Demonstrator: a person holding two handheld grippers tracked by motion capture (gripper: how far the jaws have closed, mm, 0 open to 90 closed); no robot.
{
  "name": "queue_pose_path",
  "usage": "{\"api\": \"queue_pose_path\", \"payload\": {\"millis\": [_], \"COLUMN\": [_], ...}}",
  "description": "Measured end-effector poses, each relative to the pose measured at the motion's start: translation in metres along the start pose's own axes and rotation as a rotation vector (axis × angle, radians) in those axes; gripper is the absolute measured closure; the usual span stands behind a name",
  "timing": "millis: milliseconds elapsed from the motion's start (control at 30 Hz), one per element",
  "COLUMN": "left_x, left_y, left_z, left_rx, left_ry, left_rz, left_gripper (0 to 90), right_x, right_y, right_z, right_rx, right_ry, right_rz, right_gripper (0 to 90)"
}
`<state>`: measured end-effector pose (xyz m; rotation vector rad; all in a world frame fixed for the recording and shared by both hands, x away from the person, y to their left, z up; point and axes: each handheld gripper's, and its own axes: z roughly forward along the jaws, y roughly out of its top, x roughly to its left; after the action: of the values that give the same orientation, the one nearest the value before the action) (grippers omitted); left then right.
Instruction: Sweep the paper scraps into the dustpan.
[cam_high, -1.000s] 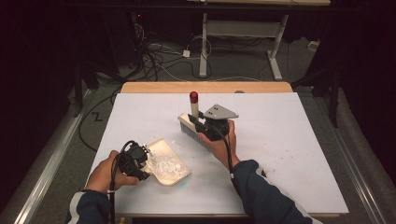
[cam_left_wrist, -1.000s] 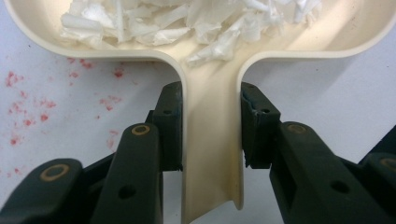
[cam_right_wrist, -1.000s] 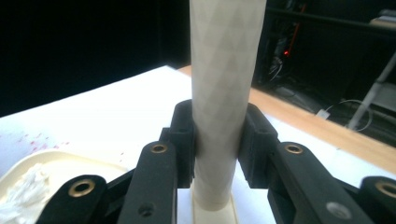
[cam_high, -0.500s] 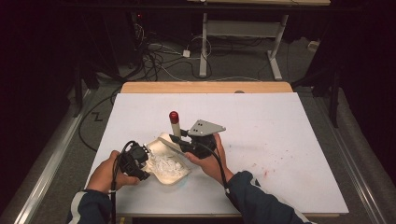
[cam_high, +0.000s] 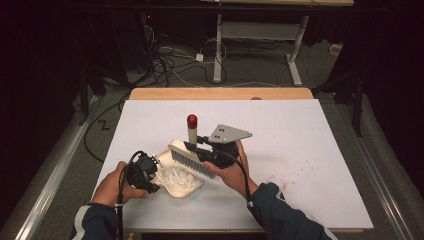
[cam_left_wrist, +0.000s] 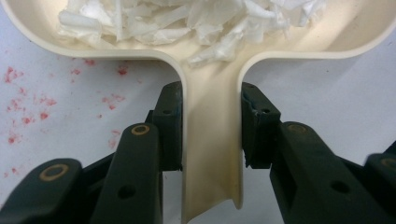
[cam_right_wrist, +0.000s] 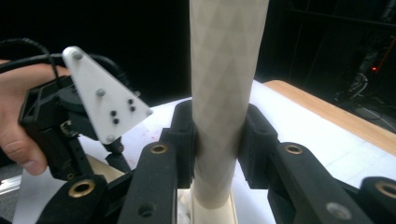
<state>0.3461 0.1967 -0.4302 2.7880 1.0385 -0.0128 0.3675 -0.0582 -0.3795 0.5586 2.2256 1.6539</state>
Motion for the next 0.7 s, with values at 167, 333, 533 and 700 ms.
{"api": "queue_pose_path", "payload": {"millis": [167,333,533,700], "left_x": [0.001,0.001,-0.004,-0.009], "left_y": [-0.002,-0.007,-0.016,-0.023], "left_z": [0.0,-0.003,-0.004,-0.006], "left_rx": [0.007,0.008,0.032,0.045], "left_ry": [-0.002,0.001,0.003,0.008], "left_rz": [0.013,0.032,0.077,0.105], "left_gripper": [62.6,62.6,62.6,62.7], "right_x": [-0.01,-0.016,-0.024,-0.032], "right_y": [0.005,0.003,-0.005,-0.008], "right_z": [-0.016,-0.026,-0.043,-0.062], "right_rx": [-0.004,0.021,0.069,0.082], "right_ry": [-0.031,-0.031,-0.046,-0.061], "right_rz": [0.011,-0.001,-0.014,-0.012], "right_gripper": [71.1,71.1,71.1,71.1]}}
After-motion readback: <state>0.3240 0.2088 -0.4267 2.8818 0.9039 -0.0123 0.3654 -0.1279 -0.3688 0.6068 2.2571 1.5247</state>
